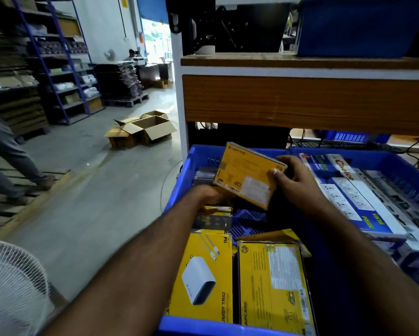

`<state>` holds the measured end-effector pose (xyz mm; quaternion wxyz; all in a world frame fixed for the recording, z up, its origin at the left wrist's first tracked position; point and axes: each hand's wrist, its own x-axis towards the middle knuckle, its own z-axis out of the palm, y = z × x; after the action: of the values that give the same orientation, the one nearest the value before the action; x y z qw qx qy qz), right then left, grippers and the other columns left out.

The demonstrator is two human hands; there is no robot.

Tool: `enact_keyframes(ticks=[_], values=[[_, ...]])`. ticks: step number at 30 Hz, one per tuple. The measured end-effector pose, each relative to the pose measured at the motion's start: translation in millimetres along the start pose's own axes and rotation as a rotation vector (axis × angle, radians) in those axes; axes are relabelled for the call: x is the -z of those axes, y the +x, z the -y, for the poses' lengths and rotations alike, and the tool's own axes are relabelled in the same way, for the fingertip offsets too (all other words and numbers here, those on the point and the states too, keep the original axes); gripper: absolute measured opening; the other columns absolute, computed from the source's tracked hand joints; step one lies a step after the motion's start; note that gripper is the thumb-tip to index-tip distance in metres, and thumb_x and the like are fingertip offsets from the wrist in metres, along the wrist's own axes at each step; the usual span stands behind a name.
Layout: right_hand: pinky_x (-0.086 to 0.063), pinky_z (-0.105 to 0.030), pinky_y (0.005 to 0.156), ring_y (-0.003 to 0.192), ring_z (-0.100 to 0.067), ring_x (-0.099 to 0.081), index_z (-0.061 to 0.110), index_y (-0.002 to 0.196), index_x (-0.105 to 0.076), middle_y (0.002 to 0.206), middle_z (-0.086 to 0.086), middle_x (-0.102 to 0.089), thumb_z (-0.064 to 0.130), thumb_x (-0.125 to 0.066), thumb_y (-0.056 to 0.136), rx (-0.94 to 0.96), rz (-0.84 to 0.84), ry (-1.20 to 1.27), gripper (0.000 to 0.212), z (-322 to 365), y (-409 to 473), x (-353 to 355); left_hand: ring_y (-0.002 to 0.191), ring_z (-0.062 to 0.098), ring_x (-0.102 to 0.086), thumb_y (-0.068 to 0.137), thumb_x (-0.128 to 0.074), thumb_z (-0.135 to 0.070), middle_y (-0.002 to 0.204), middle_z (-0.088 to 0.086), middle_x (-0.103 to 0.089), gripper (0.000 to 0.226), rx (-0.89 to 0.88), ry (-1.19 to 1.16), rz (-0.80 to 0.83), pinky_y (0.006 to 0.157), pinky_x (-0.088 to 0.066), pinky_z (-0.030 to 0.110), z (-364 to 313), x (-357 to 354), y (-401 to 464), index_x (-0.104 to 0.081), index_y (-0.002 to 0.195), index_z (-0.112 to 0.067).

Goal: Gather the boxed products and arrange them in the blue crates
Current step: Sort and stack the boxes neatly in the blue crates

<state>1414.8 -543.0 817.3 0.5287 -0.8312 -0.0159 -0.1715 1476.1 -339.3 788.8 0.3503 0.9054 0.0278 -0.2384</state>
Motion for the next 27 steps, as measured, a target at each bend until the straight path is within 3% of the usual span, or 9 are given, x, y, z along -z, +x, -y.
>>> enact_keyframes(ticks=[3, 5, 8, 14, 19, 22, 25, 27], values=[[-0.052, -0.037, 0.088, 0.108, -0.023, -0.060, 0.013, 0.129, -0.051, 0.119, -0.008, -0.059, 0.019, -0.058, 0.095, 0.016, 0.033, -0.026, 0.035, -4, 1, -4, 0.098, 0.021, -0.062, 0.098, -0.054, -0.029, 0.118, 0.008, -0.060, 0.030, 0.046, 0.181, 0.026, 0.080, -0.052, 0.031, 1, 5, 8, -0.057, 0.124, -0.014], [-0.050, -0.034, 0.086, 0.107, -0.022, -0.059, 0.012, 0.129, -0.051, 0.118, -0.007, -0.059, 0.019, -0.059, 0.095, 0.039, 0.013, -0.064, 0.036, -6, 4, -3, 0.113, 0.026, -0.059, 0.096, -0.058, -0.030, 0.128, 0.010, -0.058, 0.040, 0.074, 0.258, 0.011, 0.097, -0.048, 0.038, 4, 4, 11, -0.054, 0.131, -0.010], [-0.045, -0.028, 0.080, 0.106, -0.021, -0.058, 0.010, 0.131, -0.051, 0.119, -0.008, -0.058, 0.020, -0.058, 0.096, 0.028, -0.011, -0.085, 0.038, -6, 5, -2, 0.108, 0.025, -0.061, 0.093, -0.060, -0.035, 0.121, 0.009, -0.062, 0.040, 0.075, 0.248, 0.024, 0.094, -0.049, 0.040, 6, 0, 11, -0.057, 0.126, -0.014], [-0.047, -0.024, 0.077, 0.107, -0.020, -0.057, 0.011, 0.134, -0.048, 0.120, -0.006, -0.055, 0.020, -0.057, 0.097, -0.009, -0.022, -0.074, 0.040, -7, 4, -2, 0.084, 0.019, -0.068, 0.090, -0.065, -0.038, 0.100, 0.006, -0.070, 0.029, 0.092, -0.052, 0.147, 0.083, -0.056, 0.036, 9, -7, 15, -0.060, 0.111, -0.018], [-0.054, -0.037, 0.086, 0.109, -0.023, -0.058, 0.013, 0.134, -0.049, 0.121, -0.008, -0.057, 0.022, -0.058, 0.096, -0.025, -0.017, -0.088, 0.040, -9, 3, -1, 0.092, 0.020, -0.070, 0.087, -0.067, -0.035, 0.099, 0.006, -0.074, 0.022, 0.149, -0.068, 0.164, 0.090, -0.055, 0.038, 16, 1, 17, -0.065, 0.100, -0.017], [-0.049, -0.027, 0.078, 0.107, -0.018, -0.055, 0.012, 0.135, -0.048, 0.118, -0.002, -0.053, 0.021, -0.057, 0.096, -0.008, -0.038, -0.096, 0.041, -7, 5, -1, 0.077, 0.016, -0.070, 0.086, -0.069, -0.031, 0.083, 0.002, -0.075, 0.022, 0.106, -0.152, 0.239, 0.072, -0.058, 0.030, 7, -6, 13, -0.063, 0.102, -0.016], [-0.049, -0.030, 0.081, 0.107, -0.017, -0.054, 0.011, 0.134, -0.048, 0.118, -0.001, -0.051, 0.019, -0.057, 0.096, 0.021, -0.051, -0.113, 0.040, -6, 6, -2, 0.098, 0.020, -0.066, 0.084, -0.071, -0.041, 0.106, 0.003, -0.069, 0.038, 0.039, -0.065, 0.349, 0.078, -0.054, 0.030, -6, -17, 6, -0.062, 0.114, -0.018], [-0.053, -0.038, 0.087, 0.108, -0.019, -0.056, 0.011, 0.131, -0.049, 0.122, -0.005, -0.053, 0.019, -0.058, 0.095, 0.049, -0.058, -0.134, 0.038, -6, 6, -3, 0.102, 0.018, -0.060, 0.086, -0.067, -0.047, 0.111, 0.001, -0.063, 0.041, 0.035, -0.009, 0.414, 0.077, -0.051, 0.029, -12, -23, 1, -0.060, 0.115, -0.021]])
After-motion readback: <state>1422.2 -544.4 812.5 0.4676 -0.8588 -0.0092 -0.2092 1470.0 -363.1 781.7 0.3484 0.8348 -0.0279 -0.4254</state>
